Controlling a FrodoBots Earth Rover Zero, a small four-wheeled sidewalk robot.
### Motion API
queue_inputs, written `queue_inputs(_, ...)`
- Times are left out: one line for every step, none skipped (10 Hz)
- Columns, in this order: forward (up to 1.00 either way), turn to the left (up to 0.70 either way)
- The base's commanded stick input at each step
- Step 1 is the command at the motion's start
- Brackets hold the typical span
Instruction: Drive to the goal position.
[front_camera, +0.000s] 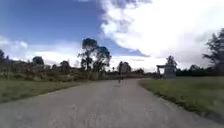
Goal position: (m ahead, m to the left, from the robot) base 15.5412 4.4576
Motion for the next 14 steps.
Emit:
queue_inputs(0.85, 0.0)
queue_inputs(0.85, 0.0)
queue_inputs(0.85, 0.0)
queue_inputs(0.85, 0.0)
queue_inputs(0.85, 0.0)
queue_inputs(0.85, 0.0)
queue_inputs(0.85, 0.0)
queue_inputs(0.85, 0.0)
queue_inputs(0.85, -0.34)
queue_inputs(0.85, -0.34)
queue_inputs(0.85, -0.34)
queue_inputs(0.85, 0.0)
queue_inputs(0.85, 0.0)
queue_inputs(0.85, 0.0)
